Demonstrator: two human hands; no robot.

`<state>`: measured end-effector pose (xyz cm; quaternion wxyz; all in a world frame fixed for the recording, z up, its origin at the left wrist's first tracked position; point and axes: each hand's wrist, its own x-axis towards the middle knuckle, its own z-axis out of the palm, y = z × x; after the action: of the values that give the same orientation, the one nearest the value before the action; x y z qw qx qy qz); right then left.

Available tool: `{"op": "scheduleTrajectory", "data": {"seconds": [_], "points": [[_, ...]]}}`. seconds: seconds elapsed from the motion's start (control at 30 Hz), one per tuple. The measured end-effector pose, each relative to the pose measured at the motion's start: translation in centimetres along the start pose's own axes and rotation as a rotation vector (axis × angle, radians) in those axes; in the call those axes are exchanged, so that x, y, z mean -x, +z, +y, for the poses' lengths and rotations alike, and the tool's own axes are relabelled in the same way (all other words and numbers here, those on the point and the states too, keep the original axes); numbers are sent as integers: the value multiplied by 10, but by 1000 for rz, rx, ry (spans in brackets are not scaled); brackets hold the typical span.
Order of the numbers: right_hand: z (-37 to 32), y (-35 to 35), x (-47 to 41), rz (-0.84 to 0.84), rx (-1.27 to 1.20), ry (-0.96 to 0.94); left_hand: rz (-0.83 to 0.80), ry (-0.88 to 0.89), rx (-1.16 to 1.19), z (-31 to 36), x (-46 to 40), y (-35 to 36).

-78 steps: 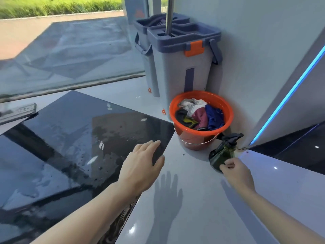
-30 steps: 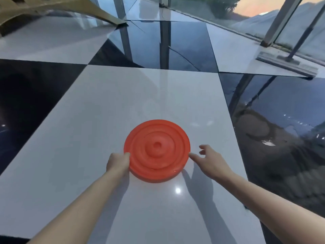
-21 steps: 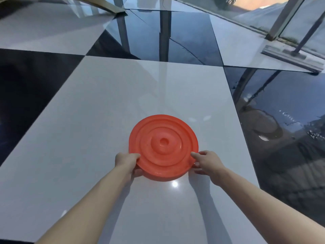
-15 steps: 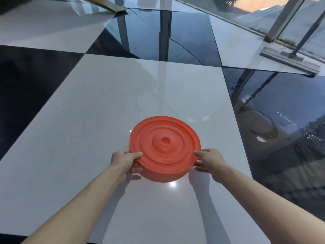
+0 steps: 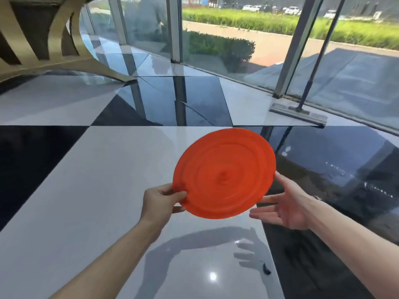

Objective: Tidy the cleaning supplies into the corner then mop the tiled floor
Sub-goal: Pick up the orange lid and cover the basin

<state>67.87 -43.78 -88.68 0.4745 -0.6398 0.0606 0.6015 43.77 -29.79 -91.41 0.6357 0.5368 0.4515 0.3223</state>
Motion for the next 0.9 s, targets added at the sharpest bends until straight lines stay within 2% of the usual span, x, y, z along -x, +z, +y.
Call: {"op": "scheduleTrajectory", "data": {"seconds": [0.1,0.17,0.3,0.47,0.6,0.73,0.83,0.9], "points": [[-17,-32,24,-93,-138,-38,-4,105,-44,18,9,25],[-24,-50,43,-118,-139,-89,-18,162,-58,29,18,42],[-35,-84,66,-84,-134,-176,-106,198,-105,45,33,80],[-56,-151,68,4,-223,-311,-191,35,-69,64,37,146],[-66,-212,77,52,-277,-445,-352,-168,158,87,39,213],[-74,-286,109,124,-365,-533,-463,-308,305,106,51,310],[-82,-335,132,278,-290,-574,-547,-355,363,116,67,376],[-89,-369,147,484,-156,-595,-612,-374,408,124,82,415]]}}
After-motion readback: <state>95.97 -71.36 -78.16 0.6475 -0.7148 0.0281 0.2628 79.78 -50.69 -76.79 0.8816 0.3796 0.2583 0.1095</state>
